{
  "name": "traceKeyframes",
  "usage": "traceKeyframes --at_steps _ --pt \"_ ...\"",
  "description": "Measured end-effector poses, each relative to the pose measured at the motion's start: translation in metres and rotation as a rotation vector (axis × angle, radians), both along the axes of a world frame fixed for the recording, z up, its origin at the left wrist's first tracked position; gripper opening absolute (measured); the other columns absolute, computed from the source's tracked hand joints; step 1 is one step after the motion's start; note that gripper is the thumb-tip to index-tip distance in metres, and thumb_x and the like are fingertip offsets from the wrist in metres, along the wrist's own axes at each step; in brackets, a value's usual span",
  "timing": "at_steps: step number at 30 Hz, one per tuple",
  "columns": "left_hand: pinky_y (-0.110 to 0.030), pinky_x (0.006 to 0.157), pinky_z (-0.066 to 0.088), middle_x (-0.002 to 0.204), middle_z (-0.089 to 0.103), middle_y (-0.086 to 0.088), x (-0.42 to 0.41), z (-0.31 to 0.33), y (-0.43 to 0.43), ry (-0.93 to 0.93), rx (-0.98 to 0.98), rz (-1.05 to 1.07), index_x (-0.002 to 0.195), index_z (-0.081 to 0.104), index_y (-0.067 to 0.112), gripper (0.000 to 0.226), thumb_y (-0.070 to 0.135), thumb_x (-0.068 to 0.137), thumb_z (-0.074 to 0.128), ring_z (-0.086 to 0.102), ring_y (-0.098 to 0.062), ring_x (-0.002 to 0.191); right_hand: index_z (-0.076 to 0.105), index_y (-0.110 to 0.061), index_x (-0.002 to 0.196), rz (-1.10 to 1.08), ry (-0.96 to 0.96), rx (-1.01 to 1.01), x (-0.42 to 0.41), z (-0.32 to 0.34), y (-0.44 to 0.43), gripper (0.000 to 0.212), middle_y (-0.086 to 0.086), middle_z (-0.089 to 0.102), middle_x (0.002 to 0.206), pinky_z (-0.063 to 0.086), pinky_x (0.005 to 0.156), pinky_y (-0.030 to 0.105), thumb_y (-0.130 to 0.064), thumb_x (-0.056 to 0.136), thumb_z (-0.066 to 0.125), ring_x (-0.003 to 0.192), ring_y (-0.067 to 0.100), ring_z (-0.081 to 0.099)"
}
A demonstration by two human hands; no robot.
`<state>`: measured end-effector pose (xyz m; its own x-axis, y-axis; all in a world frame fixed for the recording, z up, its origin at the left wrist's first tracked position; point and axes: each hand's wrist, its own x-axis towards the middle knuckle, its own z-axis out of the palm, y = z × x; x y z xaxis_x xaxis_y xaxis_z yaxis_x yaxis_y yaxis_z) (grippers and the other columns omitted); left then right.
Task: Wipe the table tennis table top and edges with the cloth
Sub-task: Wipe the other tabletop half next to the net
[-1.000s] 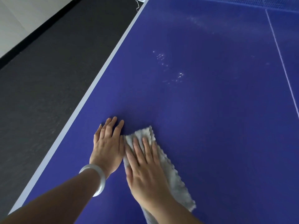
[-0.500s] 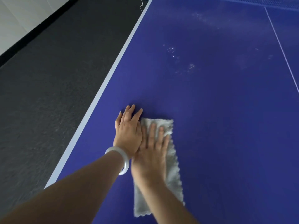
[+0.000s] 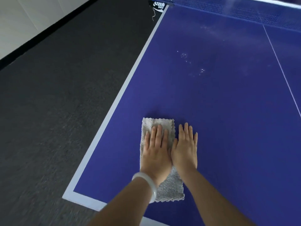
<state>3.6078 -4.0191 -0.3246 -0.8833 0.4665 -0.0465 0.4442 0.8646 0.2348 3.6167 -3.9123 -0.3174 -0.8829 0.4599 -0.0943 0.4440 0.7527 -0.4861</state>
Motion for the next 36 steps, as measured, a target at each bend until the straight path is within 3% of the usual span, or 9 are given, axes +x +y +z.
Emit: traceKeyframes --at_steps 2,7,10,14,17,23,27,31,36 --pt "-0.047 0.122 -0.008 0.162 -0.022 -0.011 0.009 -0.002 -0.011 -0.017 -0.058 0.009 0.156 -0.012 0.011 0.061 0.035 0.105 0.011 -0.029 -0.027 0.146 0.022 -0.013 0.158 0.027 0.016 0.048 0.004 -0.008 -0.004 0.052 0.002 0.012 0.167 -0.009 0.125 0.030 -0.020 0.106 0.027 0.155 0.012 0.000" --pt "-0.052 0.117 0.022 0.164 0.016 -0.012 0.059 -0.003 -0.092 0.010 0.000 -0.060 0.155 0.026 0.012 0.062 0.032 0.097 0.033 0.014 -0.029 0.152 0.014 -0.014 0.159 0.168 -0.068 0.202 0.003 -0.016 0.001 0.060 0.001 0.004 0.168 -0.008 0.126 0.039 -0.035 0.105 0.025 0.154 0.013 -0.004" --pt "-0.056 0.112 0.029 0.164 0.020 -0.007 0.062 -0.009 -0.156 0.038 -0.058 -0.073 0.154 0.031 0.016 0.065 0.033 0.092 0.040 0.019 -0.027 0.151 0.004 -0.019 0.160 0.226 -0.126 0.327 0.001 -0.019 -0.006 0.063 -0.002 -0.001 0.168 -0.006 0.126 0.046 -0.043 0.103 0.016 0.154 0.014 -0.007" --pt "-0.060 0.115 0.019 0.166 0.008 0.000 0.013 -0.007 -0.184 0.004 -0.140 -0.146 0.159 0.014 0.024 0.062 0.038 0.100 0.027 0.006 -0.024 0.153 0.008 -0.020 0.160 0.184 -0.111 0.351 0.000 -0.020 -0.005 0.064 -0.002 0.006 0.168 -0.003 0.126 0.046 -0.046 0.102 0.015 0.155 0.015 0.000" --pt "-0.062 0.118 0.013 0.167 0.000 0.005 -0.050 -0.008 -0.170 0.000 -0.149 -0.066 0.159 0.002 0.030 0.060 0.040 0.101 0.014 -0.007 -0.019 0.153 0.010 -0.021 0.160 0.177 -0.118 0.362 0.001 -0.021 -0.003 0.064 -0.003 0.008 0.168 -0.003 0.126 0.046 -0.047 0.102 0.014 0.155 0.015 0.002" --pt "-0.049 0.122 0.017 0.164 -0.020 0.003 -0.100 -0.012 -0.165 -0.021 -0.119 0.000 0.156 -0.014 0.025 0.057 0.037 0.106 0.010 -0.019 -0.022 0.151 0.014 -0.023 0.159 0.181 -0.100 0.316 0.000 -0.018 -0.005 0.061 -0.005 0.010 0.167 -0.004 0.126 0.043 -0.044 0.102 0.017 0.155 0.012 0.003" --pt "-0.049 0.122 0.020 0.166 -0.011 -0.007 -0.027 -0.014 -0.201 0.016 -0.151 -0.036 0.158 -0.006 0.016 0.063 0.044 0.106 0.015 -0.013 -0.028 0.152 0.018 -0.022 0.159 0.172 -0.079 0.295 0.000 -0.018 -0.004 0.060 -0.004 0.013 0.167 -0.002 0.126 0.044 -0.042 0.103 0.021 0.155 0.014 0.006" --pt "-0.055 0.118 0.024 0.167 0.002 -0.004 0.035 -0.014 -0.215 0.011 -0.079 0.017 0.159 0.010 0.017 0.065 0.039 0.101 0.029 0.002 -0.027 0.153 0.019 -0.020 0.159 0.159 -0.091 0.304 -0.001 -0.017 -0.004 0.059 -0.002 0.013 0.167 -0.001 0.126 0.045 -0.040 0.104 0.024 0.155 0.016 0.007" --pt "-0.057 0.119 0.020 0.166 0.006 -0.004 0.012 -0.012 -0.190 0.000 -0.089 0.023 0.159 0.013 0.018 0.062 0.037 0.100 0.023 0.003 -0.028 0.153 0.016 -0.022 0.159 0.152 -0.101 0.310 -0.001 -0.019 -0.003 0.061 -0.004 0.011 0.167 -0.003 0.126 0.043 -0.044 0.103 0.018 0.155 0.013 0.004"
